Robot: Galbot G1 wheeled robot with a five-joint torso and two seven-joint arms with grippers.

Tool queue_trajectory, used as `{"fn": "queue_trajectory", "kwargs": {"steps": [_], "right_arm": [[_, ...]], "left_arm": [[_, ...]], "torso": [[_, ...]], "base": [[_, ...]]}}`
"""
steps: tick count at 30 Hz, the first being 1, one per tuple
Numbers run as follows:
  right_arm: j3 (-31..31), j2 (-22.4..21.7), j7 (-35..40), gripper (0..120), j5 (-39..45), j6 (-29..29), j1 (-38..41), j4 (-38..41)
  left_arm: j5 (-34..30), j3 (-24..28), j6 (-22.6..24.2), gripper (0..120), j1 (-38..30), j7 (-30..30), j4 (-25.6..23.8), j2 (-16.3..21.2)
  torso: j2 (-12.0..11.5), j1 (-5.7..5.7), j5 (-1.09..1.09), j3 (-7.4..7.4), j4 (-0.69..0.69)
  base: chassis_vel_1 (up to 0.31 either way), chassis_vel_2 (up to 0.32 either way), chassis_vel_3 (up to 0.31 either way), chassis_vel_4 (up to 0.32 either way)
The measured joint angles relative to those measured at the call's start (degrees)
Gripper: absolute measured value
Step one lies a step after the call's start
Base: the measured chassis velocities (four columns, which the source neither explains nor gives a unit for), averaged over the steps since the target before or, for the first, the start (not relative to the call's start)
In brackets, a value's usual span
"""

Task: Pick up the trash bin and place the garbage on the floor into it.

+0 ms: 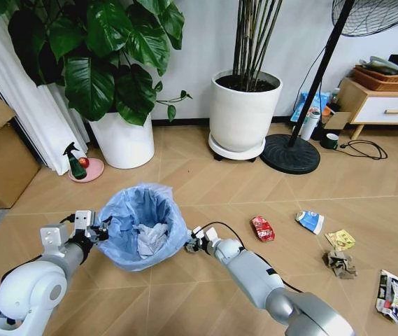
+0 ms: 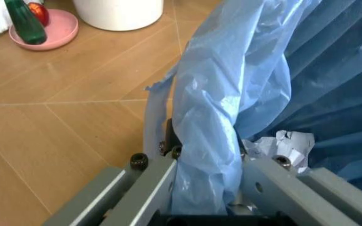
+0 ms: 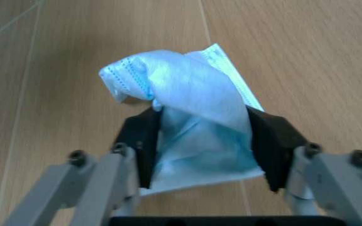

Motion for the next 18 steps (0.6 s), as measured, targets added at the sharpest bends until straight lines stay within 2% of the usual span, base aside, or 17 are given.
{"fn": "queue_trajectory", "kwargs": {"steps": [3,5,9,11,12,18], "right_arm": [[0.03,-0.09,0.03,30,-0.40,-0.03,-0.07,0.00],[0.05,-0.10,0.03,29,-0.43,-0.05,-0.08,0.00],[0.15,-0.24,0.13,10,-0.49,-0.15,-0.20,0.05],[0.18,-0.25,0.15,8,-0.51,-0.15,-0.23,0.06],[0.20,-0.41,0.19,1,-0.51,-0.16,-0.38,0.25],[0.20,-1.23,0.60,0,-0.26,-0.55,-0.75,1.27]], "left_arm": [[0.00,0.06,-0.01,0,-0.15,0.01,0.14,0.01],[0.00,0.06,-0.01,0,-0.16,0.01,0.14,0.02],[0.00,0.09,-0.01,0,-0.15,0.00,0.15,-0.02],[0.00,0.11,-0.01,0,-0.14,0.00,0.15,-0.04],[0.00,0.12,-0.01,0,-0.10,-0.01,0.10,-0.11],[0.07,0.16,-0.01,0,0.03,-0.08,-0.08,-0.31]], "torso": [[0.00,0.00,0.00,0.00,0.00],[0.00,0.00,0.00,0.00,0.00],[0.00,0.00,0.00,0.00,0.00],[0.00,0.00,0.00,0.00,0.00],[0.00,0.00,0.00,0.00,0.00],[0.00,0.00,0.01,0.00,0.01]], "base": [[0.000,0.000,0.000,0.000],[0.000,0.000,0.000,0.000],[0.000,0.000,0.000,0.000],[0.000,0.000,0.000,0.000],[0.000,0.000,0.000,0.000],[0.000,0.000,0.000,0.000]]}}
